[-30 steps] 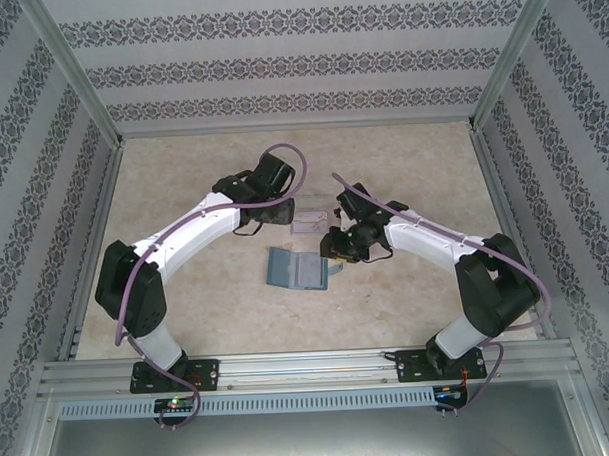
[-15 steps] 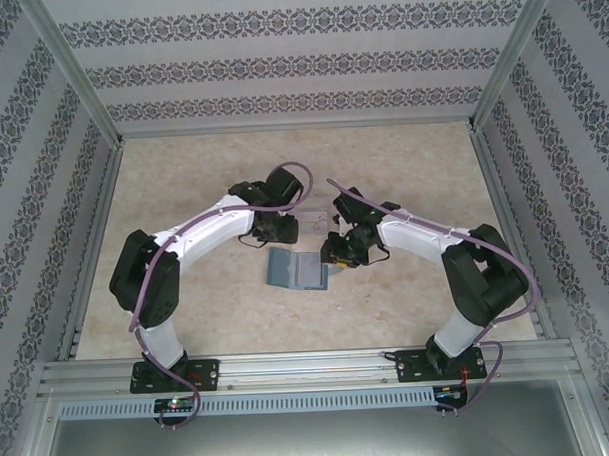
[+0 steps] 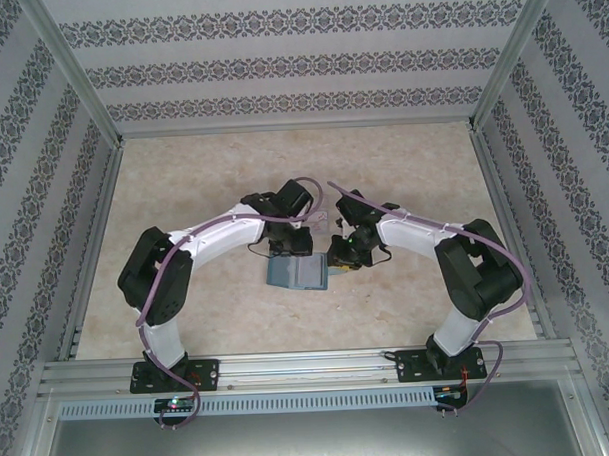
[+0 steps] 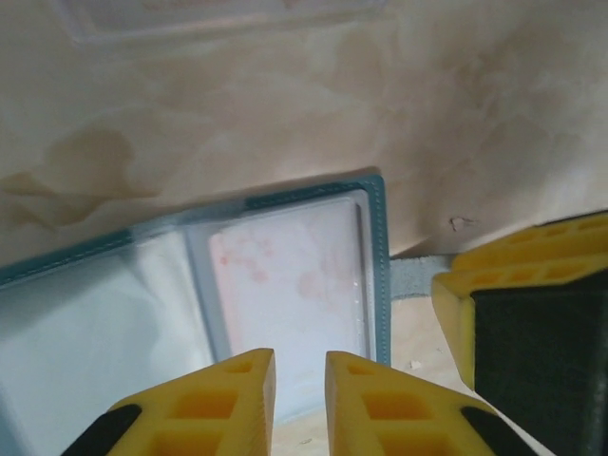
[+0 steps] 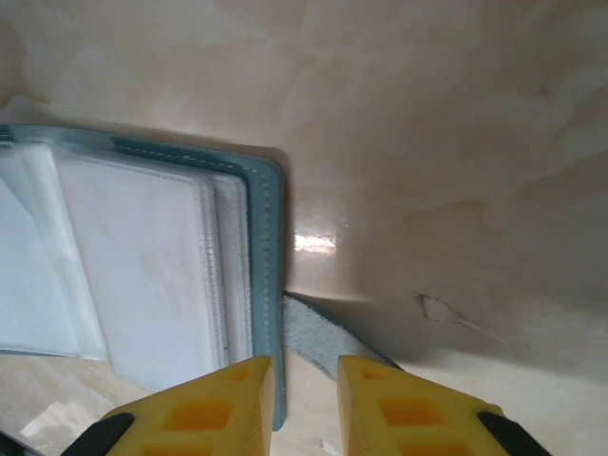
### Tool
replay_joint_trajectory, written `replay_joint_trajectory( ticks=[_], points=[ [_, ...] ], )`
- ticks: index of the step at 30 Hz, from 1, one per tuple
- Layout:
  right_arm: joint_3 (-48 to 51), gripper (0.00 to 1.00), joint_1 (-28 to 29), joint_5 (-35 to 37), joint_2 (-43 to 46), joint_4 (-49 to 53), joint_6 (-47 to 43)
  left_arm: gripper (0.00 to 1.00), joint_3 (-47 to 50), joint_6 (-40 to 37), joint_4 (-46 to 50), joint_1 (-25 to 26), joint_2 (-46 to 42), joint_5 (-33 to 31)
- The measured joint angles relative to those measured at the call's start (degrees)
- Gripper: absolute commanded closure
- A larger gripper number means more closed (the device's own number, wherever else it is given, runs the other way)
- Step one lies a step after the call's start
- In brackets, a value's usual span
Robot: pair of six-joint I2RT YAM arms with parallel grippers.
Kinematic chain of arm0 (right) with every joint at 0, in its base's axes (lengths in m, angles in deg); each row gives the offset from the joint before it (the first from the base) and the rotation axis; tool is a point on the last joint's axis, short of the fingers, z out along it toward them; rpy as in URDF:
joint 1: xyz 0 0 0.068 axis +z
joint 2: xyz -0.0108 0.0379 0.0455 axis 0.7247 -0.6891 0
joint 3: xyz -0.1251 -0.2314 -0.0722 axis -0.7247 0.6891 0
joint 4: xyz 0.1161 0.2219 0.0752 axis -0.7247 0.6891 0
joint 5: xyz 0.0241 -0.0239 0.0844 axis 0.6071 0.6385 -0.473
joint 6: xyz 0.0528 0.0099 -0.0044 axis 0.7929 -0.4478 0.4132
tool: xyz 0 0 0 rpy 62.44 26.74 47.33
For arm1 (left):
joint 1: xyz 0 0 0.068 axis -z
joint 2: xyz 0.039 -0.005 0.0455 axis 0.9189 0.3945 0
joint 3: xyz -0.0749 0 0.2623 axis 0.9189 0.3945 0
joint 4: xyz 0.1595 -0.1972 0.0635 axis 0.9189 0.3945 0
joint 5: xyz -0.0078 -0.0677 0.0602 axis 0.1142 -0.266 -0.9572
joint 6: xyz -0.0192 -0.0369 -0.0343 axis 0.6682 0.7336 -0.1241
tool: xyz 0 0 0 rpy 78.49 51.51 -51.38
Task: Take the credit cards out of the card holder
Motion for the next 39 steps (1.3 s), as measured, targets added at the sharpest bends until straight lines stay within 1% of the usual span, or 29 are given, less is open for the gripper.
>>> replay_joint_trajectory(
  ticks=[4,10,16,24,31,35,39],
  points=[
    [0.7,0.79,0.0,0.0,-0.2,-0.2,-0.1,0.85,2.3,2.0,-3.2,0.8,1.2,3.7],
    [1.5,0.79,0.0,0.0,-0.5,-0.8,-0.2,0.86,5.0,4.8,-8.1,1.7,2.6,8.6],
    [1.9,0.79,0.0,0.2,-1.1,-1.1,-0.2,0.86,5.0,6.2,-10.7,2.1,4.8,10.8],
    [1.9,0.79,0.0,0.2,-1.5,-1.3,-0.2,0.87,5.0,6.9,-11.1,2.1,5.2,11.2],
    [1.9,0.79,-0.4,0.2,-1.5,-1.3,-0.2,0.87,5.0,6.7,-10.6,2.1,6.0,9.3],
    [1.9,0.78,-0.5,0.2,-1.5,-1.4,-0.2,0.84,5.0,6.2,-10.3,2.1,6.1,8.5],
    [1.9,0.77,-0.7,0.1,-1.5,-1.5,-0.2,0.78,3.9,5.1,-8.2,2.1,6.1,6.6]
  ],
)
